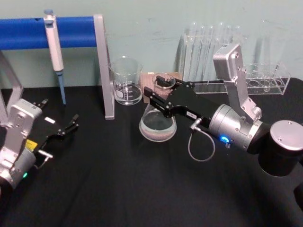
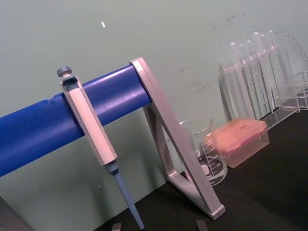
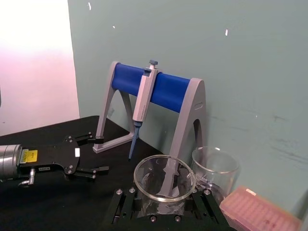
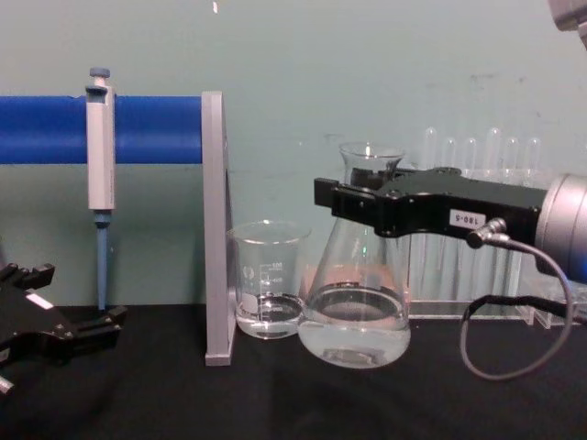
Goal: Grasp the erlenmeyer flask with one hand, shake it three times, then place it back.
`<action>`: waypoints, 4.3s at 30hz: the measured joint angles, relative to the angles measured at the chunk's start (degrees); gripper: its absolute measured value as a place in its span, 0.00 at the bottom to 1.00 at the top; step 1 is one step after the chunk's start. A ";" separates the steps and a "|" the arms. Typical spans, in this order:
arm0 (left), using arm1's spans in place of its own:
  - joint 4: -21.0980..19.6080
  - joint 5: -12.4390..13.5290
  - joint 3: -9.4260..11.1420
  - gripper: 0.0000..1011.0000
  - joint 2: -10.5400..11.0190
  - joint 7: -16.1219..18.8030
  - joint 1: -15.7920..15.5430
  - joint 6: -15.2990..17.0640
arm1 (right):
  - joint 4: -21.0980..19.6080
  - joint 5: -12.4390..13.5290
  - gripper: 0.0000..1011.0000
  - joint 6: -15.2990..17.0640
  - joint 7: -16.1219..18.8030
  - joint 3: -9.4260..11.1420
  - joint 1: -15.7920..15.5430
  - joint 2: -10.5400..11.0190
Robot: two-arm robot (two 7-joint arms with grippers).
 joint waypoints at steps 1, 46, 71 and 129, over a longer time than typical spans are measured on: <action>0.00 0.00 0.00 0.99 0.00 0.00 0.00 0.00 | 0.05 0.11 0.44 0.04 0.00 -0.12 0.02 0.04; 0.00 0.00 0.00 0.99 0.00 0.00 0.00 0.00 | 10.68 -0.39 0.44 -3.61 1.97 -3.00 2.16 -1.92; 0.00 0.00 0.00 0.99 0.00 0.00 0.00 0.00 | 15.41 -1.35 0.44 -5.29 3.00 -3.69 2.92 -3.92; 0.00 0.00 0.00 0.99 0.00 0.00 0.00 0.00 | 17.17 -2.35 0.82 -4.91 3.07 -3.75 3.22 -4.61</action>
